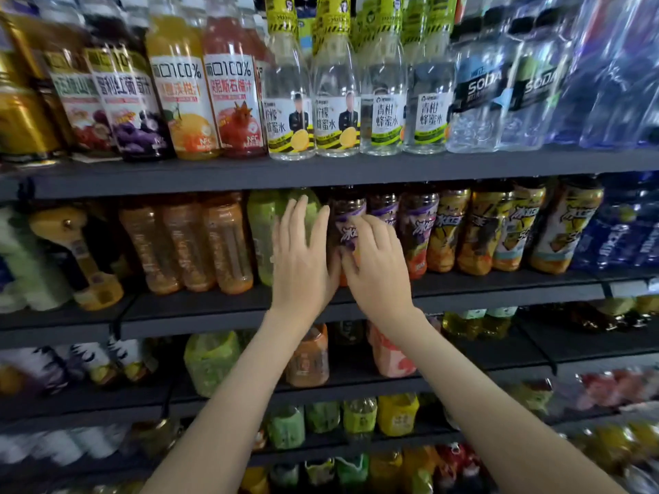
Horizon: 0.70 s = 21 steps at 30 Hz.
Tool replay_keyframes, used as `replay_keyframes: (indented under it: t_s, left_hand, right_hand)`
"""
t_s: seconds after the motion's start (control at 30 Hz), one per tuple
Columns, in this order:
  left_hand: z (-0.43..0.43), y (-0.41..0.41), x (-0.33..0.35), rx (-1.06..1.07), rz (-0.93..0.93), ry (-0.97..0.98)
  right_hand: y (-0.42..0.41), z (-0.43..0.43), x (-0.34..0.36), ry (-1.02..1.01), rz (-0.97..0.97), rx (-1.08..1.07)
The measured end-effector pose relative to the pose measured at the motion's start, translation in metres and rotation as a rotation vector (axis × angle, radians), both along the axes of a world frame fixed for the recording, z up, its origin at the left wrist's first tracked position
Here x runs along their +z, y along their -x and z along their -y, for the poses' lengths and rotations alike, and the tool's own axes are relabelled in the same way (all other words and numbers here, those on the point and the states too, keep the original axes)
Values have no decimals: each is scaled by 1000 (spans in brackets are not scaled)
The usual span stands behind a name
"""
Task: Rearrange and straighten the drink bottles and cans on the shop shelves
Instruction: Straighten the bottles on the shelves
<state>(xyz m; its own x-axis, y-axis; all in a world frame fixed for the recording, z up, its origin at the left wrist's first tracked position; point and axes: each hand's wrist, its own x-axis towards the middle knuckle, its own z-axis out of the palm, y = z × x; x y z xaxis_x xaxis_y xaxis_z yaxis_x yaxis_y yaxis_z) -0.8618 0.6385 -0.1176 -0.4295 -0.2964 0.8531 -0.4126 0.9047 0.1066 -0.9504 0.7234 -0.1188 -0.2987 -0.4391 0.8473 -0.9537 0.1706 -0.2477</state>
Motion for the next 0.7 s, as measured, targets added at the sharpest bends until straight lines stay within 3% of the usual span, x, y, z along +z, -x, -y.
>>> replay_keyframes:
  t_s: [0.43, 0.7]
  left_hand:
    - [-36, -86, -120, 176, 412, -686]
    - [-62, -187, -141, 436, 392, -884]
  right_hand:
    - [-54, -20, -110, -418, 187, 152]
    - [-146, -1, -145, -519, 273, 376]
